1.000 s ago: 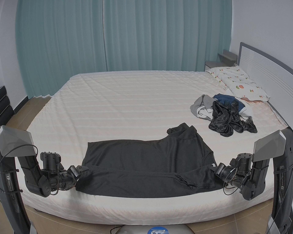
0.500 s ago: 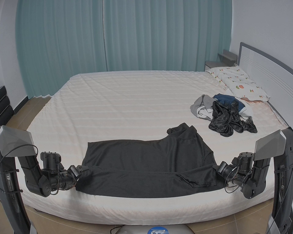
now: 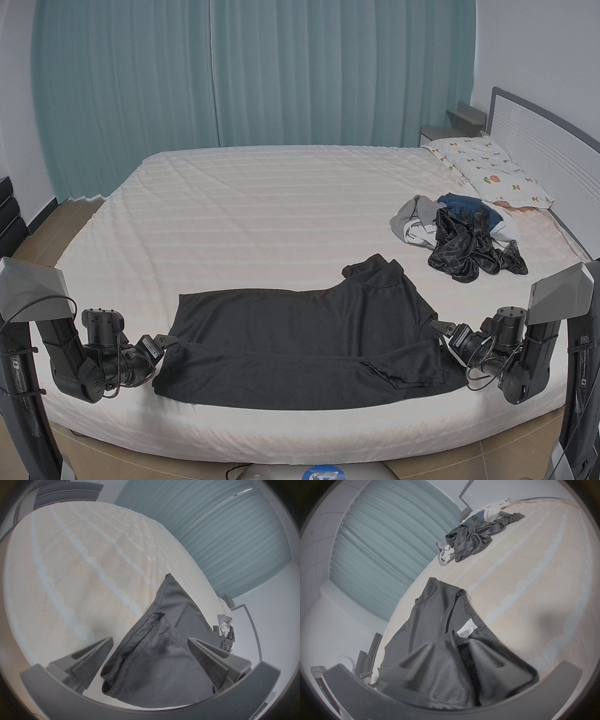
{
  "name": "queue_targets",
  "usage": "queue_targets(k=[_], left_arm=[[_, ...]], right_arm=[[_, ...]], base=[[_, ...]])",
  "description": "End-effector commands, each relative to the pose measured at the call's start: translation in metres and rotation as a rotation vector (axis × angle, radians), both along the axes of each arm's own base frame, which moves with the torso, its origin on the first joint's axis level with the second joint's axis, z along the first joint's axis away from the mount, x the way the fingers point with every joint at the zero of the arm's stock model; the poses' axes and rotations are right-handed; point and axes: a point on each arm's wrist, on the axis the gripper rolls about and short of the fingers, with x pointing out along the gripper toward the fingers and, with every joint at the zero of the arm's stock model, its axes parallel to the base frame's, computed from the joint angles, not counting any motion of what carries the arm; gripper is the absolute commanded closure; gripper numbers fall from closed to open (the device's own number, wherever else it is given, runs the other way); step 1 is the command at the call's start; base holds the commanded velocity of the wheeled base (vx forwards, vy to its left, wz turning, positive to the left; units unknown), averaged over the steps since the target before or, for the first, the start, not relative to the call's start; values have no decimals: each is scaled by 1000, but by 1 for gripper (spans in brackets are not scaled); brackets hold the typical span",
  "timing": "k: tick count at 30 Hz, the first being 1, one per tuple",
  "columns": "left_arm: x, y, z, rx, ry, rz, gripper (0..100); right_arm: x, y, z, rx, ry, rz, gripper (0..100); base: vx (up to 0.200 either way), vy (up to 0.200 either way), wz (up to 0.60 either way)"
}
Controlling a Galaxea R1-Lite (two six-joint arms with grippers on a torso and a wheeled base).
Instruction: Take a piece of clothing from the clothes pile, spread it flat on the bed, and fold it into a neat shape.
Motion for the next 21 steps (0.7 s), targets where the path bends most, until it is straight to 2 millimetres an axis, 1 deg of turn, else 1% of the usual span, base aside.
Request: queue_targets(k=[1,13,21], left_arm=[[3,1,5,0,-23,6,0],[10,2,5,-10,-37,47,0],[37,4,19,20,-133,85,0]], right_arm=[[1,-3,4,4,-18,-6,0],[0,-2,-1,5,-2,-3,0],[0,-2,-2,4,2,-5,0]], base=[[0,0,0],[0,0,0],[0,0,0]])
